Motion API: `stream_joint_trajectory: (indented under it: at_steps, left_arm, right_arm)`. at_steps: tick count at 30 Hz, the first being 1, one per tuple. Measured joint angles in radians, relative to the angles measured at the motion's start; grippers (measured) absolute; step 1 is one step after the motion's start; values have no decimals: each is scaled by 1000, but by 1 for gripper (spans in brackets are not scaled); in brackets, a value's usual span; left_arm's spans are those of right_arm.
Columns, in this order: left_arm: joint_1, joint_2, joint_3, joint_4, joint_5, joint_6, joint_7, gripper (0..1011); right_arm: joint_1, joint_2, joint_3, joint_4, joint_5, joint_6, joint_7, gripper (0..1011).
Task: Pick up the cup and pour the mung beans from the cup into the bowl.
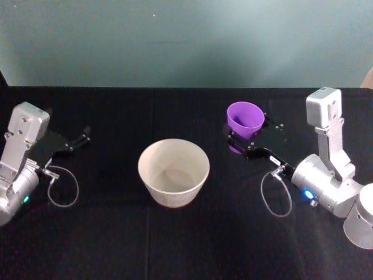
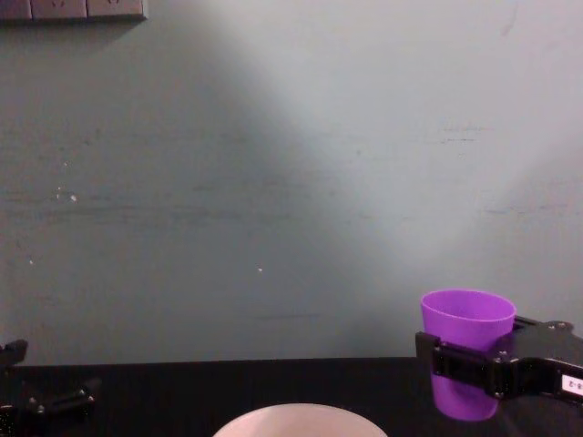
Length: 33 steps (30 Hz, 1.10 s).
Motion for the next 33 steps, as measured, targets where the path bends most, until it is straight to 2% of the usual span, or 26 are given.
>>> stream_joint_trajectory:
  at_steps: [33]
  left_arm:
    - [0,0,0,0,0,0,0,1000]
  right_arm:
    - [0,0,0,0,0,0,0,729]
